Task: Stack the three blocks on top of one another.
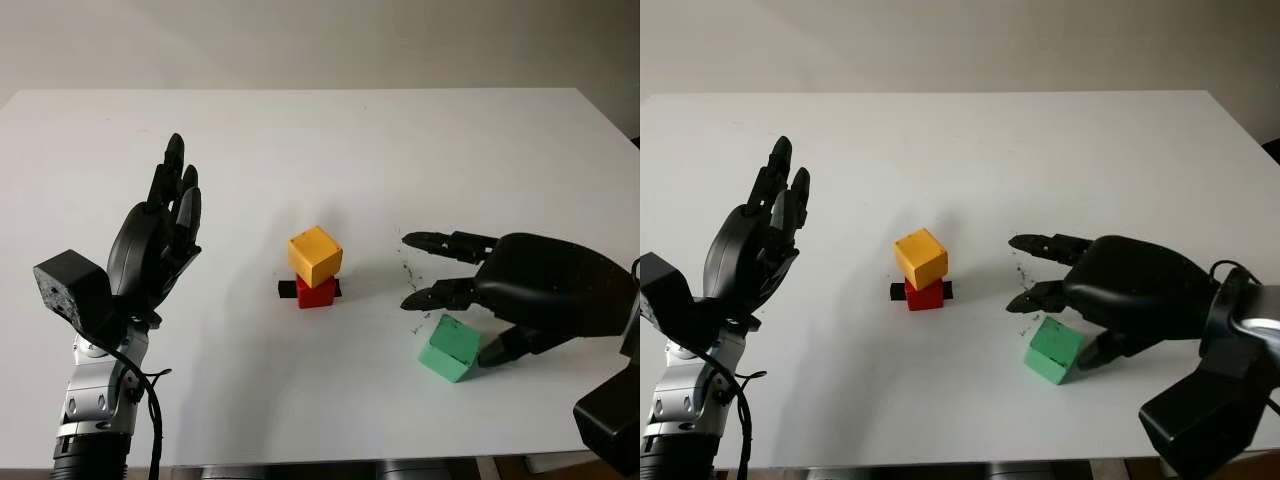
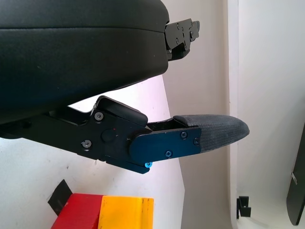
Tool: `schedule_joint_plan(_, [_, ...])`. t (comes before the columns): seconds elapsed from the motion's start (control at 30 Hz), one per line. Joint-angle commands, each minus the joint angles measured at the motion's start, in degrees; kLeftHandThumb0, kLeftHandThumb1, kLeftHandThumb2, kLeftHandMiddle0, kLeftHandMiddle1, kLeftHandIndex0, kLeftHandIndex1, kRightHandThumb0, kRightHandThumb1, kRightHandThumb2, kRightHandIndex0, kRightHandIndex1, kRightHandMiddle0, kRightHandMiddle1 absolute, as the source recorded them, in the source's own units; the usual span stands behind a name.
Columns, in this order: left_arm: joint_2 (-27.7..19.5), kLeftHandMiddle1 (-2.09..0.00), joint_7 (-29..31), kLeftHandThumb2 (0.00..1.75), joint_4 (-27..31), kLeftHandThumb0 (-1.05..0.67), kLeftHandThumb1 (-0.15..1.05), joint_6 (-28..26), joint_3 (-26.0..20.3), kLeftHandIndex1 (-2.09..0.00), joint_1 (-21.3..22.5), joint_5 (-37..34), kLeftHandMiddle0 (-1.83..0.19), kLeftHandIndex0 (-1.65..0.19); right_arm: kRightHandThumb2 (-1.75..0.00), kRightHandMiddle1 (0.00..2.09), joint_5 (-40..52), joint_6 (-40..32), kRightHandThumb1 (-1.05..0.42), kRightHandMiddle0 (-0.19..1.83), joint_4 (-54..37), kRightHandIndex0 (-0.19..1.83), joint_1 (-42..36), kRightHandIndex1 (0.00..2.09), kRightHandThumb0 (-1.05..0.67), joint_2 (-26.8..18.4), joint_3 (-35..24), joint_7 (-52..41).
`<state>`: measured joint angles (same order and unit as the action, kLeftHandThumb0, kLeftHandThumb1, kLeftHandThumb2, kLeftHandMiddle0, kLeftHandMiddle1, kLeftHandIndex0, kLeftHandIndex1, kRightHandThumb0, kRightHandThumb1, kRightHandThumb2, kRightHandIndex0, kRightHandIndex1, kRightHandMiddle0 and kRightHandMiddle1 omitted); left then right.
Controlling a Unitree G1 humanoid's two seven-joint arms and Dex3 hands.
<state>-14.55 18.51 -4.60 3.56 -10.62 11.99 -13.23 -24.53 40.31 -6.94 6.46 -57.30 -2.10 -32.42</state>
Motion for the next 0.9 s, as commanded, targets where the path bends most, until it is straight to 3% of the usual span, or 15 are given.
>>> schedule_joint_plan(0.0, [-0.42,-0.04,0.14,0.54,0.41,-0.78,1.05,0.04,-0.21,-0.01,-0.06,-0.14,0.19,0.19,-0.06,0.52,0.65,0.44,-0.91,0.67,0.27,0.17,1.10,0.09,-0.44,0.01,0.31,0.34])
schedule_joint_plan(0.43, [-0.45,-0.05,0.08,0.54,0.61,-0.77,1.05,-0.61,-0.39,-0.02,0.00,-0.41,0.19,0.19,-0.05,1.00,2.22,0.93,-0.88,0.73,0.97,0.29,1.58,0.07,-0.42,-0.48,1.27,-1.48])
schedule_joint_plan(0.87, [-0.21,-0.03,0.12,0.55,0.48,-0.76,1.05,-0.19,-0.17,0.00,-0.15,-0.38,0.19,0.19,-0.06,1.13,6.46,-2.76,-0.90,0.61,0.75,0.29,2.47,0.06,-0.45,0.02,2.46,-4.52])
